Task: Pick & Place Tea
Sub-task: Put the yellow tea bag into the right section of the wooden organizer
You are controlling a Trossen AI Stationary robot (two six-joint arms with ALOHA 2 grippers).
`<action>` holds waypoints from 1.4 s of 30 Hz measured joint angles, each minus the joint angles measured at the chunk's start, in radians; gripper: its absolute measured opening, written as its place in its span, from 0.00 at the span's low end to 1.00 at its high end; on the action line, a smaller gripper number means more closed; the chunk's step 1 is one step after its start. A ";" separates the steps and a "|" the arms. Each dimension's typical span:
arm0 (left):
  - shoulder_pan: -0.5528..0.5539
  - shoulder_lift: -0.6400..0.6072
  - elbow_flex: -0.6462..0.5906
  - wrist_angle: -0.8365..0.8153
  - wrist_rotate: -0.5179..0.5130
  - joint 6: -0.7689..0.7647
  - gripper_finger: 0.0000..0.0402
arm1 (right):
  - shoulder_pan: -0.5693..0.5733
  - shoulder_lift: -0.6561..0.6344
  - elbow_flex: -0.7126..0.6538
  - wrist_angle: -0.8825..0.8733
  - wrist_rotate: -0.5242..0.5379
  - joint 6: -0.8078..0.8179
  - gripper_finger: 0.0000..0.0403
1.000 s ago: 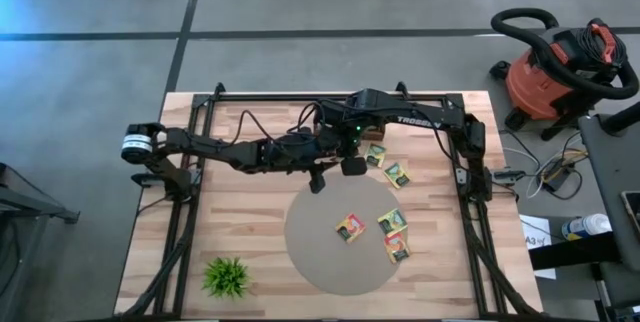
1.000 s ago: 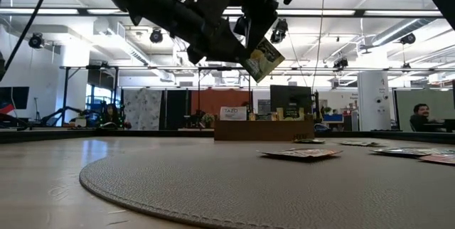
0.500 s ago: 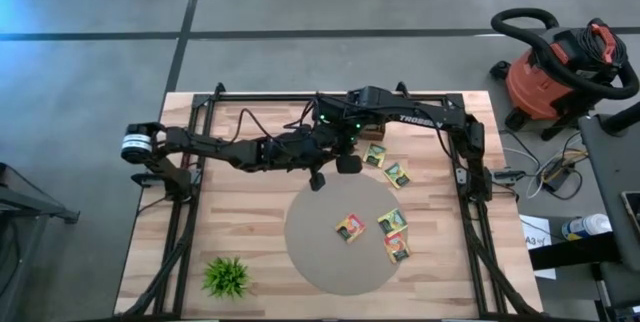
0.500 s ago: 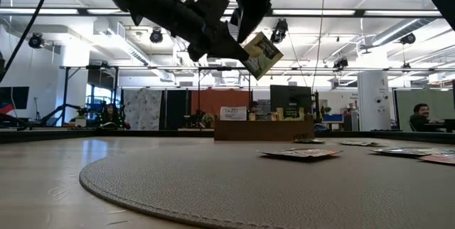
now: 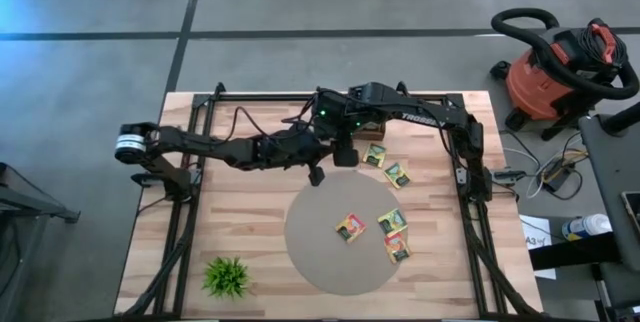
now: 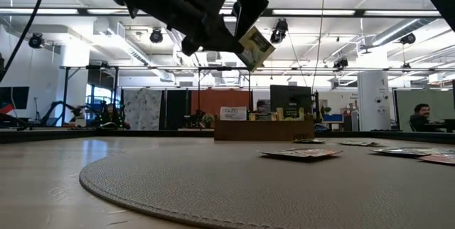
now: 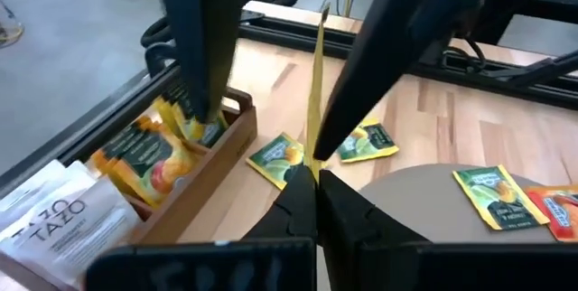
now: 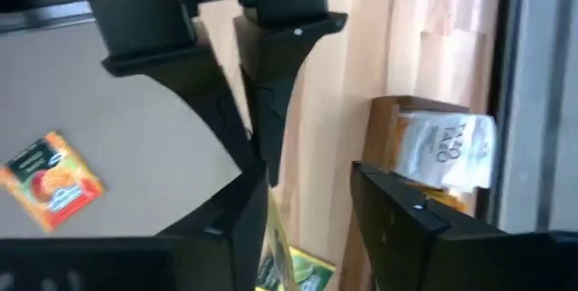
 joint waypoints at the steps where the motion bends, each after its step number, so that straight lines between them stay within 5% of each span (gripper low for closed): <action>1: 0.000 -0.004 0.000 -0.003 -0.005 -0.006 0.00 | -0.001 0.000 0.000 0.008 0.003 -0.003 0.41; 18: 0.004 -0.006 0.013 0.006 -0.087 -0.143 0.00 | -0.110 0.000 -0.042 0.072 -0.003 -0.075 0.45; 42: 0.003 -0.008 -0.035 -0.047 -0.075 -0.082 0.00 | -0.085 -0.038 -0.082 -0.006 -0.046 0.040 0.56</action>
